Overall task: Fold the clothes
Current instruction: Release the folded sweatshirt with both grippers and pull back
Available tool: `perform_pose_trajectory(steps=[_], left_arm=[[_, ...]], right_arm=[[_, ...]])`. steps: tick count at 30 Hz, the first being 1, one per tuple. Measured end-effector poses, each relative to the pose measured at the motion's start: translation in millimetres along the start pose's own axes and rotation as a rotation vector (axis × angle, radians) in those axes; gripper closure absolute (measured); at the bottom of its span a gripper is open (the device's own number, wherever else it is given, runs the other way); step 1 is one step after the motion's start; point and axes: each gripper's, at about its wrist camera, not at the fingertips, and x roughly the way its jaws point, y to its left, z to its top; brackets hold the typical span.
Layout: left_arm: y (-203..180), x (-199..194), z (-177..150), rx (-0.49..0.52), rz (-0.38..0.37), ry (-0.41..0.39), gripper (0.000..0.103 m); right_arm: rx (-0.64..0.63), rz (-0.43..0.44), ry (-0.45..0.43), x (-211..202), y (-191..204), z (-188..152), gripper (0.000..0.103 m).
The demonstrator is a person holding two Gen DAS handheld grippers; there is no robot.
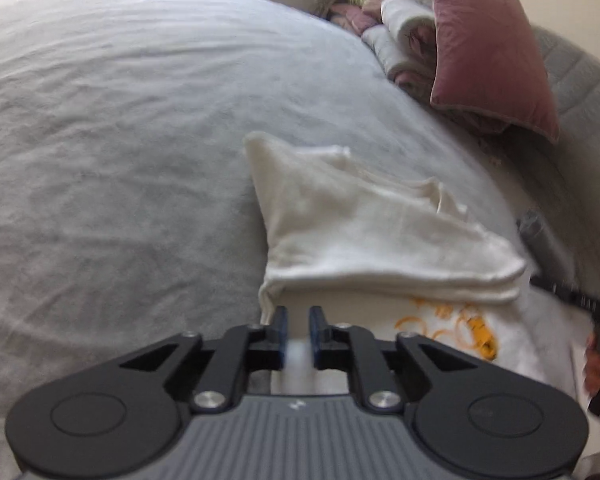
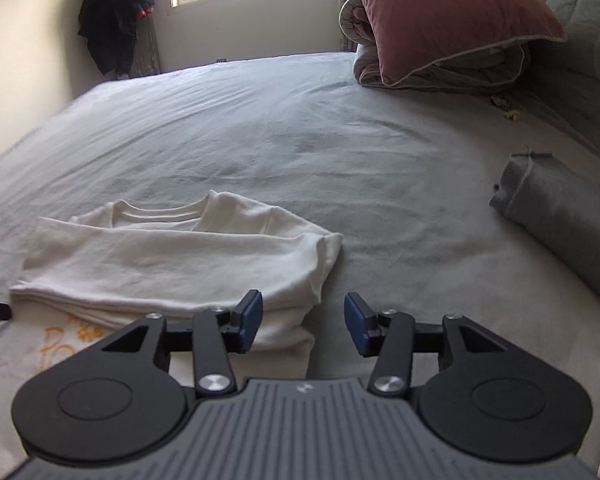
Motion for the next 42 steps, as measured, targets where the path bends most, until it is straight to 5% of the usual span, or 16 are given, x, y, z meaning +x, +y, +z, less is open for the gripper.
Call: perform_pose_trajectory(steps=[2,10,11,12,13,17,22,29,34,42], left_arm=[[2,-4,3,-0.025,0.004,-0.037,0.070],[-2,17,7,-0.047,0.051,-0.025,0.070],[-2,20,6,-0.041,0.059,-0.025,0.071],[-2,20,4,-0.035,0.068,-0.033,0.075],[-2,18,3,-0.030,0.075,-0.046,0.085],[-3,15,5,-0.041,0.124,-0.048,0.089],[-4,11,16,-0.023,0.151,0.012,0.081],[-10,-12,34,-0.018,0.118,-0.119,0.081],[-30,11,44,0.076,0.099,-0.164,0.082],[-8,64,54,0.059,0.204,-0.156,0.076]], right_arm=[[0.042,0.032,0.003,-5,-5,-1,0.047],[0.122,0.044,-0.015,22,-7,6,0.047],[0.129,0.036,-0.012,26,-7,5,0.054],[0.133,0.029,-0.006,31,-7,5,0.075],[0.135,0.023,0.003,35,-8,4,0.084],[0.170,0.015,-0.026,26,-8,3,0.091],[0.107,0.002,0.011,22,0,2,0.090],[-0.003,-0.027,-0.037,17,6,5,0.064],[-0.044,-0.025,-0.077,22,17,19,0.064],[-0.165,-0.083,0.000,72,29,7,0.064]])
